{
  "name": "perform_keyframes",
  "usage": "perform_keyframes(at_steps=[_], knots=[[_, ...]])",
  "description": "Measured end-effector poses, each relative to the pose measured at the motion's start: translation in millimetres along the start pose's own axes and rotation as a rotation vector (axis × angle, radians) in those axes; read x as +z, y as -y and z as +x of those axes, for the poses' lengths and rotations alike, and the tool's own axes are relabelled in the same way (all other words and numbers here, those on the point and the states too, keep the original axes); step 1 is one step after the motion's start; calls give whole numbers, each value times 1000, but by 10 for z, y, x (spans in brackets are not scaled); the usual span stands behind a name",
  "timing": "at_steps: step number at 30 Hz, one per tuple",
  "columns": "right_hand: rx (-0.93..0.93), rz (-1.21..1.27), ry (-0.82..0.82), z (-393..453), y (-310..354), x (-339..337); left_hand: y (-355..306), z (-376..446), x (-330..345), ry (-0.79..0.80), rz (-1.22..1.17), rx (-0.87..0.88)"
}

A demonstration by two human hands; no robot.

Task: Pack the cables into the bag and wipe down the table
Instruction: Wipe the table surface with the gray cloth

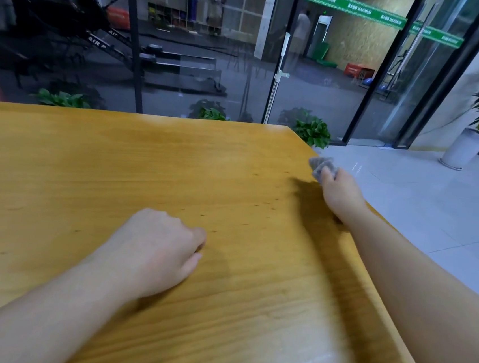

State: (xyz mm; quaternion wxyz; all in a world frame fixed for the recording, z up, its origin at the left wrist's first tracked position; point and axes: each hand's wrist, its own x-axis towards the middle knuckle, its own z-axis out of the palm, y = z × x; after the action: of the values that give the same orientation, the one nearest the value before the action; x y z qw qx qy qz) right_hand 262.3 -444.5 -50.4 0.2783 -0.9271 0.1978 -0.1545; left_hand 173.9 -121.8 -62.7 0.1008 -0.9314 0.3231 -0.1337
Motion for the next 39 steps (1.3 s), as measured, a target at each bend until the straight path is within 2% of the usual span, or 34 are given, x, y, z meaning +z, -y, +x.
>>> perform_keyframes(at_steps=[2,4,14,19,27,32,36,39], knots=[[54,-265,195,53,-85,116,-15,10,-1,1,20,20],[77,-390,281,90,-130,208,-26,15,21,-3,32,36],[110,-460,266,528,-5,401,151,-63,54,-125,-176,-13],[8,-475,338,570,275,590,207,-65,46,-131,-242,-44],[-277,-471,452,213,853,925,188,-39,-27,-84,-217,-90],[-386,-464,502,-63,969,998,233,-155,-1,-42,-382,-173],[-463,-467,540,-327,978,965,260,-304,18,9,-654,-263],[-532,-450,584,-522,924,844,238,-326,-8,71,-692,-192]])
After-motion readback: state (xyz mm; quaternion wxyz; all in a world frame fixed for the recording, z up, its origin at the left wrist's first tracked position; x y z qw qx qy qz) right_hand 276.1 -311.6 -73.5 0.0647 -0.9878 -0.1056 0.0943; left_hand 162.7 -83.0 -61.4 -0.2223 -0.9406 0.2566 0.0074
